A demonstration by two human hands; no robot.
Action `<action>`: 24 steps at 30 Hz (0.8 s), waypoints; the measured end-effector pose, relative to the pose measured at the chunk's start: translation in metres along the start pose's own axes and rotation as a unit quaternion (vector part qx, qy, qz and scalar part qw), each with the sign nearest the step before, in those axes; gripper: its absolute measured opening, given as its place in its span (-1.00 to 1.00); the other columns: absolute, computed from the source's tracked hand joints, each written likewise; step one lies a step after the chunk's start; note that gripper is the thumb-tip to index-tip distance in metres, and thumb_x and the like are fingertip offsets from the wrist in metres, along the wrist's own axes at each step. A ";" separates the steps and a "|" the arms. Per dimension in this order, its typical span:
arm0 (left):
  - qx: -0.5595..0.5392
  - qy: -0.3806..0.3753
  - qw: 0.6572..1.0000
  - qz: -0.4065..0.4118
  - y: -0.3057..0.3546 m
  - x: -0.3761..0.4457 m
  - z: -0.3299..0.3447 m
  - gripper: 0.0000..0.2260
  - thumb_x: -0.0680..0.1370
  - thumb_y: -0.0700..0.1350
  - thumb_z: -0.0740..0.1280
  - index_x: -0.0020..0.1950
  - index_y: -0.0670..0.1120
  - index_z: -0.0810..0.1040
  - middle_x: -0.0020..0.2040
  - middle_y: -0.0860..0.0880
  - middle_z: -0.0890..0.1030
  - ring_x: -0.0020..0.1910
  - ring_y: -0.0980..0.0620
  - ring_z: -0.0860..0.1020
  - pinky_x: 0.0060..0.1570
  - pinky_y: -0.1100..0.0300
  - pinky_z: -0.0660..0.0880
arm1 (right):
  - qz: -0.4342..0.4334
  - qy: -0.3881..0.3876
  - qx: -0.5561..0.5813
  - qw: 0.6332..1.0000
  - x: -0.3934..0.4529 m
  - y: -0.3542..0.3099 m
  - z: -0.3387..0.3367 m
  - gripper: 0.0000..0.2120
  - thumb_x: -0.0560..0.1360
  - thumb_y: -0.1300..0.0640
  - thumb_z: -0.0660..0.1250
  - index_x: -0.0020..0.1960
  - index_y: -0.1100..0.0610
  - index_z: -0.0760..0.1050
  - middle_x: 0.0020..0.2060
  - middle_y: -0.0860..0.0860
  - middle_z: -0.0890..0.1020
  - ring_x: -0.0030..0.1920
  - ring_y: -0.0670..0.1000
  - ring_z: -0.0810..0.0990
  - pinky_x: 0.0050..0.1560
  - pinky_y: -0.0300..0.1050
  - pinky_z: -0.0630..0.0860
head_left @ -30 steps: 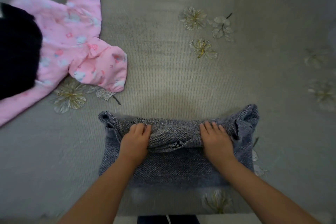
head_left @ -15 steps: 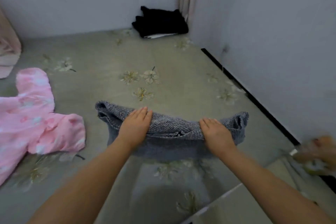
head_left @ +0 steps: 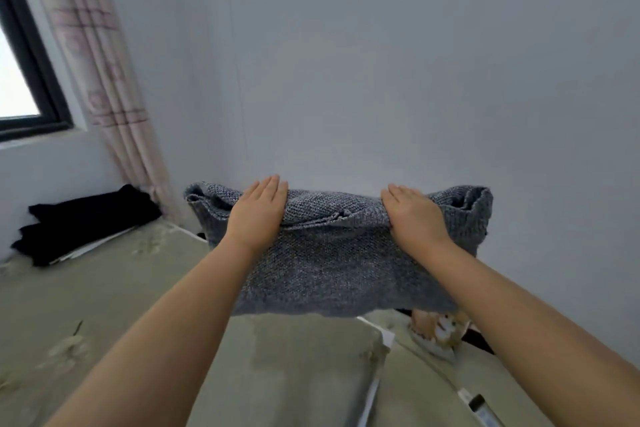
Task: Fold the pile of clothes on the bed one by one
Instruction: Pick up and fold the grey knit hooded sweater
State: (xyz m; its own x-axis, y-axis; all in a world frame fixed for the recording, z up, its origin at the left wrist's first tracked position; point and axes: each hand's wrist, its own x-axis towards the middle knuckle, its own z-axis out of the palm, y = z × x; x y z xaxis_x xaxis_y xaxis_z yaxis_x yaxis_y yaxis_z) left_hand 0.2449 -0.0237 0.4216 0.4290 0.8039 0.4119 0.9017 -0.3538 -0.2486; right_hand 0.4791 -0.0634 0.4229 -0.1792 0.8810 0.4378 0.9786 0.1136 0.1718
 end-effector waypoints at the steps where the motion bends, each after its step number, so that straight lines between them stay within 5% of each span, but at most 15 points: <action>1: -0.006 0.009 1.000 0.004 0.019 0.024 -0.002 -0.45 0.56 -0.34 0.04 0.50 -0.20 -0.11 0.52 -0.17 -0.05 0.50 -0.04 -0.03 0.43 0.16 -0.16 | 0.009 0.002 -0.015 1.000 0.005 0.028 -0.001 -0.49 0.54 0.32 0.10 0.46 0.23 0.08 0.45 0.15 0.20 0.44 0.06 0.20 0.43 -0.10 0.03; 12: -0.054 0.058 0.996 0.041 0.166 0.237 0.006 -0.44 0.56 -0.35 0.04 0.50 -0.19 -0.13 0.52 -0.16 -0.07 0.50 -0.03 -0.07 0.43 0.17 -0.18 | 0.062 -0.017 -0.076 0.995 0.068 0.258 0.011 -0.47 0.53 0.34 0.09 0.47 0.21 0.06 0.46 0.13 0.17 0.45 0.05 0.16 0.45 -0.09 0.02; 24: -0.076 0.073 0.994 0.015 0.149 0.462 0.070 -0.43 0.54 -0.39 0.02 0.50 -0.16 -0.12 0.52 -0.13 -0.06 0.50 -0.01 -0.04 0.43 0.18 -0.14 | 0.061 0.006 -0.067 0.996 0.264 0.366 0.084 -0.47 0.52 0.33 0.12 0.46 0.20 0.10 0.44 0.09 0.22 0.43 0.04 0.18 0.44 -0.11 0.02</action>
State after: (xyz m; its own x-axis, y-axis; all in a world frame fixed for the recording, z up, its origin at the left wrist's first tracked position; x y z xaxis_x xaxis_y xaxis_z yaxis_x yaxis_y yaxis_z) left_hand 0.5737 0.3286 0.5131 0.4494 0.7177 0.5319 0.8813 -0.4536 -0.1325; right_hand 0.7988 0.2491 0.5270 -0.0608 0.8787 0.4735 0.9710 -0.0578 0.2321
